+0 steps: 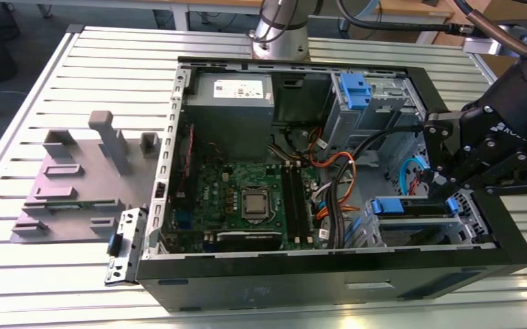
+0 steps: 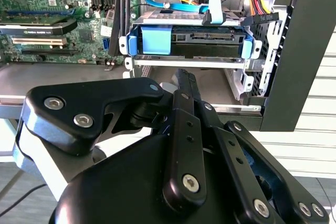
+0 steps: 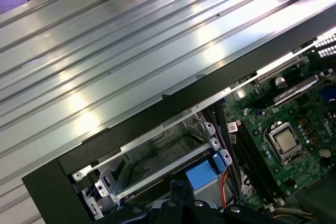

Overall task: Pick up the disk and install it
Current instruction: 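Insert the first disk wire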

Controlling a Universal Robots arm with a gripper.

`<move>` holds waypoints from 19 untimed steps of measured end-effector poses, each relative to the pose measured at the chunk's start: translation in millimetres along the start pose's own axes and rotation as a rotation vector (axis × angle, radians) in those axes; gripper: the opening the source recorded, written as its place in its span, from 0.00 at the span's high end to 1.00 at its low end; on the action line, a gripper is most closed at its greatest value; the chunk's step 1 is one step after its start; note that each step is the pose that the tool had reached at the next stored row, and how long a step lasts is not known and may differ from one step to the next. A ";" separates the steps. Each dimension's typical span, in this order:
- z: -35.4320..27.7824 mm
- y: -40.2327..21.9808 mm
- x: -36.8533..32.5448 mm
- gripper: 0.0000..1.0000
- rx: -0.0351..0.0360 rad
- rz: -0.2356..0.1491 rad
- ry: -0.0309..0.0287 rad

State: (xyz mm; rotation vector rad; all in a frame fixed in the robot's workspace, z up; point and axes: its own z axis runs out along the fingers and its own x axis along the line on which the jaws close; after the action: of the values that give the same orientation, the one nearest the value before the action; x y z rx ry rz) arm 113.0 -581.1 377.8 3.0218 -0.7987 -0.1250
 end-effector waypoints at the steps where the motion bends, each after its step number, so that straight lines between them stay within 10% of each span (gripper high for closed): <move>1: 0.0 0.0 0.0 0.89 -0.0004 0.000 0.0002; 19: 0.3 0.0 0.0 0.89 -0.0142 -0.022 0.0079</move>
State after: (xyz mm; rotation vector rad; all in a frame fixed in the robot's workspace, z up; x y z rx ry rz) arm 113.0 -581.1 377.5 3.0163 -0.7611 -0.1184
